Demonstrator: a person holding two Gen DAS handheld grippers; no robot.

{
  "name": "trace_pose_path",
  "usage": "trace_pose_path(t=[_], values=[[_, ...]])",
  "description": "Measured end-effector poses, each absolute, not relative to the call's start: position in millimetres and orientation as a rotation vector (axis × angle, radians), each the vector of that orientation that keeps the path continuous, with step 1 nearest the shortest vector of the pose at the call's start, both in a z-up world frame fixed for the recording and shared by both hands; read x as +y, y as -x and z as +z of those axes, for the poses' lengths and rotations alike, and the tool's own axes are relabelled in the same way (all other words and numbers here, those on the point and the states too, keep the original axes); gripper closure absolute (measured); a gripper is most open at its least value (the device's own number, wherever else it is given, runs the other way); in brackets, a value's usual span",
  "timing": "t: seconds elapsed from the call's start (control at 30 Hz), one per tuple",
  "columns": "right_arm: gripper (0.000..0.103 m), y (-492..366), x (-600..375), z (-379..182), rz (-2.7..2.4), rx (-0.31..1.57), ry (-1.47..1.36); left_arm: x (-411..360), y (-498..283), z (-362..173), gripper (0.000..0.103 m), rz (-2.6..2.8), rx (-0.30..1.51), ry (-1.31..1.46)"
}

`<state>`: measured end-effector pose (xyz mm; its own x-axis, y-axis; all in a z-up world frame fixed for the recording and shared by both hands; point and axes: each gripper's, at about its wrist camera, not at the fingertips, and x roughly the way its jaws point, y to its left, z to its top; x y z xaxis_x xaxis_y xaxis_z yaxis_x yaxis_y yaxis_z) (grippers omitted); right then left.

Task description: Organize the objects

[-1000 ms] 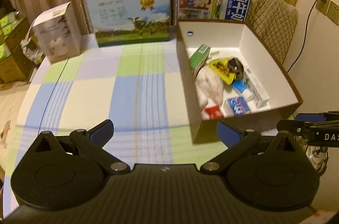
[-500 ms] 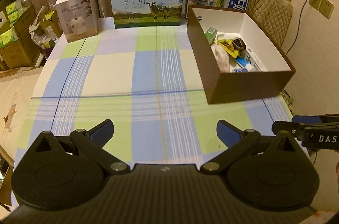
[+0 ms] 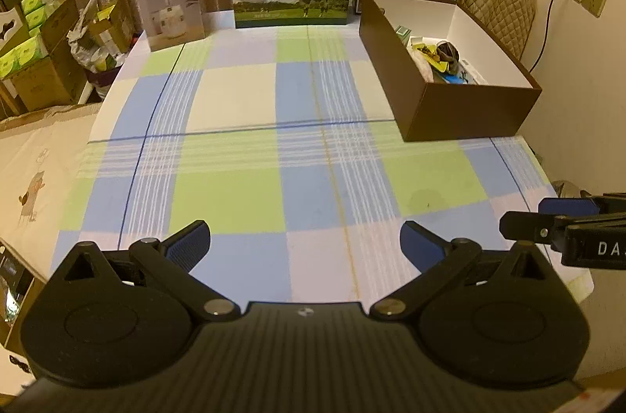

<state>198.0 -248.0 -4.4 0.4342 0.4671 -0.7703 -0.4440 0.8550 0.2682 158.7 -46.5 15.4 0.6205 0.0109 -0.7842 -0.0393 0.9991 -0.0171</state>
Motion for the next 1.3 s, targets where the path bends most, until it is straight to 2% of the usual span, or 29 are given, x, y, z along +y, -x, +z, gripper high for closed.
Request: trace_pose_path(t=[0.53,1.3], values=[[0.040,-152.2,-223.5,-9.8,0.587,0.979,-0.013,-18.9,-111.9,15.4,0.001,0.058,0.902,0.049],[0.040,-134.2,-213.0,-12.0,0.587,0.986,-0.006,-10.0,-92.5,12.4,0.001,0.071,0.901,0.062]])
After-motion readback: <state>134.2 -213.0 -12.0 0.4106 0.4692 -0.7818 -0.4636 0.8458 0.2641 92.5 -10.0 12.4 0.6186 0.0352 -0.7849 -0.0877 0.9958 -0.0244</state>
